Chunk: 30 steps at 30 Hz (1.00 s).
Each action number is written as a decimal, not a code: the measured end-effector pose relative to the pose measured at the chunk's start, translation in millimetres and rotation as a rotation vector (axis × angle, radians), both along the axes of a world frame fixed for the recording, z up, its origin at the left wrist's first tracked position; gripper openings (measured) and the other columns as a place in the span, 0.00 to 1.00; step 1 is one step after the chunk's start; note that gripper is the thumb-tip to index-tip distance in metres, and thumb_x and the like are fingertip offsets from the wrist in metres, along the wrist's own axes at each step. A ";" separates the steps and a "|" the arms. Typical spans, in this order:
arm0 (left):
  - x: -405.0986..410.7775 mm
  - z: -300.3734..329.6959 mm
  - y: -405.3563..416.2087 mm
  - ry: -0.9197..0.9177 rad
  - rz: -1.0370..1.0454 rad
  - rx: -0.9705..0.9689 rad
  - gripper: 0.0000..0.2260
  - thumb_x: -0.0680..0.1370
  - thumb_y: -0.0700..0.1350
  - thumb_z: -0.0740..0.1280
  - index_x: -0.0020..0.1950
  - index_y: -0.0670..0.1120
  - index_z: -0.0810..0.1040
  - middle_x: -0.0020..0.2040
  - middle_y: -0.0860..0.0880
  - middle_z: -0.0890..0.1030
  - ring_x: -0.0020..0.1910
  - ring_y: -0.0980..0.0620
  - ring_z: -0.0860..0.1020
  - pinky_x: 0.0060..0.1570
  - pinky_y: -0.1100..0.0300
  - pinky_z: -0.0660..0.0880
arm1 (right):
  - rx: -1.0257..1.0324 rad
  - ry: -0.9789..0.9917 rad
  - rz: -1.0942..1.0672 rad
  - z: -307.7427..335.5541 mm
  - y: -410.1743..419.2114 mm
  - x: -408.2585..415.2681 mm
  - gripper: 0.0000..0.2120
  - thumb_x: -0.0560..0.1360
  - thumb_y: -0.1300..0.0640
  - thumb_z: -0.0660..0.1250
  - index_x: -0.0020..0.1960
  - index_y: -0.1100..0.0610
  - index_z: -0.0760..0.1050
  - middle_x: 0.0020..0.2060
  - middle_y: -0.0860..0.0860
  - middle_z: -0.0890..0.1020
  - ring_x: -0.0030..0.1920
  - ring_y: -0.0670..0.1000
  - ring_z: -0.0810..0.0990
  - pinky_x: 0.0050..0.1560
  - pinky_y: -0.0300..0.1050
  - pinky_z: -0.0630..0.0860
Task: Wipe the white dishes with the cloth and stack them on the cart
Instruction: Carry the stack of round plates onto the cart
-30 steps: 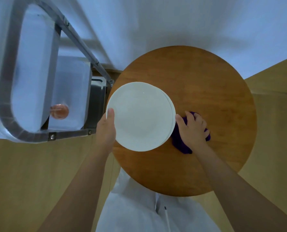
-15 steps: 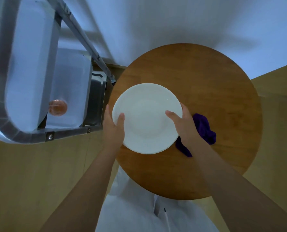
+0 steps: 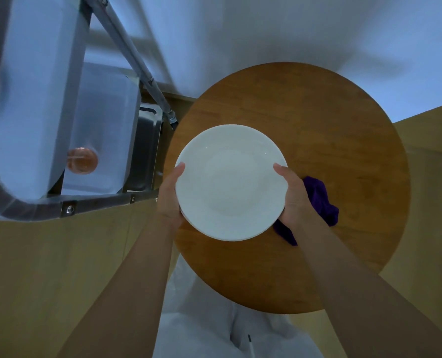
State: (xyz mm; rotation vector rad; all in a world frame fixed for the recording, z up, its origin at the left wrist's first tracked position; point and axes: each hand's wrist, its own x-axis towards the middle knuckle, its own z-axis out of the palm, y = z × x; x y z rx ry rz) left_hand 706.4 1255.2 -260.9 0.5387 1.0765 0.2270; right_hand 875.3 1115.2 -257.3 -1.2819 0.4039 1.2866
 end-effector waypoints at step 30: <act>-158.4 196.1 -52.6 -0.166 0.284 0.397 0.13 0.81 0.52 0.58 0.52 0.48 0.80 0.40 0.49 0.85 0.36 0.51 0.84 0.29 0.57 0.79 | 0.277 -0.275 0.236 195.6 -16.8 -134.3 0.20 0.76 0.39 0.57 0.51 0.48 0.82 0.51 0.52 0.84 0.49 0.53 0.83 0.44 0.50 0.79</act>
